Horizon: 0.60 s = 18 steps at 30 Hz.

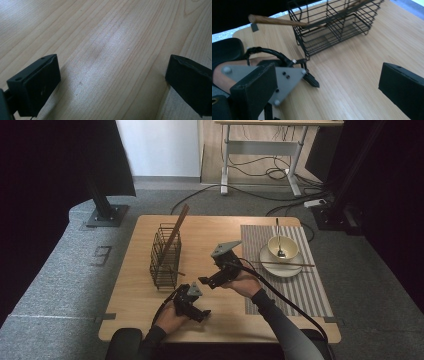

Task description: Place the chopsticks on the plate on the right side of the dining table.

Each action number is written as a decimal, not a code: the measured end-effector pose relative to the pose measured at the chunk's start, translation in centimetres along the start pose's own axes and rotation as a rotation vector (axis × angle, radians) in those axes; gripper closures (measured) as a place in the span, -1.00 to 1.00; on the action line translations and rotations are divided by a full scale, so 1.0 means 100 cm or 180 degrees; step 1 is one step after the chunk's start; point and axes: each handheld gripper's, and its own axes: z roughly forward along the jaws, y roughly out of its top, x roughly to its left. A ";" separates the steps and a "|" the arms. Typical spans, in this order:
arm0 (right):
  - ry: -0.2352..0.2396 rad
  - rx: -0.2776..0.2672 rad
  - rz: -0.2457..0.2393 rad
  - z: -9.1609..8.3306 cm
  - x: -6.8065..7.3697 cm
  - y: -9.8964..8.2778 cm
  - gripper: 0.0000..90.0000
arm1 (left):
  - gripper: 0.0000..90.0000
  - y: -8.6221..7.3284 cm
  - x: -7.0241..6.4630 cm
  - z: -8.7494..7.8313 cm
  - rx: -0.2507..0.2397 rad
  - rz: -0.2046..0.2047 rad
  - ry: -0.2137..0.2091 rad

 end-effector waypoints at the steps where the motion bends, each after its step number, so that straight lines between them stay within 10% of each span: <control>1: 0.0022 0.0001 -0.0001 0.002 0.001 0.002 -0.97 | -1.00 0.000 0.000 0.000 0.0000 0.0000 -0.0001; 18: 0.0113 0.0054 -0.0174 0.038 0.014 0.027 -0.79 | -1.00 0.000 0.000 0.000 -0.0005 -0.0007 -0.0003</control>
